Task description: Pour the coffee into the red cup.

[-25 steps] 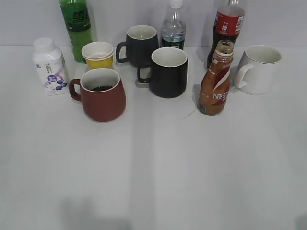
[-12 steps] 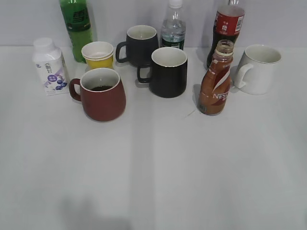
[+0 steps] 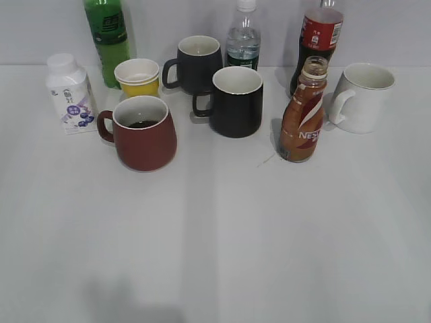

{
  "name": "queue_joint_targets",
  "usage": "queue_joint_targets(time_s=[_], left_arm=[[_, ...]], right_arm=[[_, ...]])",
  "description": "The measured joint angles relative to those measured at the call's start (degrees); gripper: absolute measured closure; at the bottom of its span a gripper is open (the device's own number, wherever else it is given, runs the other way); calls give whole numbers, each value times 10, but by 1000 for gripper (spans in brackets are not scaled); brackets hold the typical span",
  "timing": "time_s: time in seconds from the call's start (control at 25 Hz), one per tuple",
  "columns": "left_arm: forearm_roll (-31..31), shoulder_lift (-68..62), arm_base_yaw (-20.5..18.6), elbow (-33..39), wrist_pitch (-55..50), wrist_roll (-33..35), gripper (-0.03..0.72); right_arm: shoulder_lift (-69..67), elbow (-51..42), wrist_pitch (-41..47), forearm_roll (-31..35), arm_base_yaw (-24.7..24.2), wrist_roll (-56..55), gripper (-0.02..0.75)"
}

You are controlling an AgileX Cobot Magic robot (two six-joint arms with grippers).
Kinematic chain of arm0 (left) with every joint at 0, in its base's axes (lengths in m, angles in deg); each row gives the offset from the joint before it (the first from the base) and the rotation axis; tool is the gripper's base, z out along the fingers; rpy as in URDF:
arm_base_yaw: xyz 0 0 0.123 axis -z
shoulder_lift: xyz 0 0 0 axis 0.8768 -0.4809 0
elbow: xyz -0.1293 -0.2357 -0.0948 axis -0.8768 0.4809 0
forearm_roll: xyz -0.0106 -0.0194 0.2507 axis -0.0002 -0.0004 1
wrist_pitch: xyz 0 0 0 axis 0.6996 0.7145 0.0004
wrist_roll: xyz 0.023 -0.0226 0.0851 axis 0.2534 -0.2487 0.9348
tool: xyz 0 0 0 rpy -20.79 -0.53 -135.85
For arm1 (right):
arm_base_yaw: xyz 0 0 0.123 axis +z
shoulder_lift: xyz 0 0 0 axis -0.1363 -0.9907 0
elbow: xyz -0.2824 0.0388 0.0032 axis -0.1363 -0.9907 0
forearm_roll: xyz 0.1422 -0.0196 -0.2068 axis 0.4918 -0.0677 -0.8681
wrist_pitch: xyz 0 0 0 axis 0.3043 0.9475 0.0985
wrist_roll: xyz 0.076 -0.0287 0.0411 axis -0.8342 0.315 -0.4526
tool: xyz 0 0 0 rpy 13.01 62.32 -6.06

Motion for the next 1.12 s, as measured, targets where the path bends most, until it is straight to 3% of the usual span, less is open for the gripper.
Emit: queue_joint_targets(time_s=[0.32, 1.12], left_arm=[[0, 0, 0, 0, 0, 0, 447], [1, 0, 0, 0, 0, 0, 450]], right_arm=[[0, 0, 0, 0, 0, 3, 290], [0, 0, 0, 0, 0, 0, 290]])
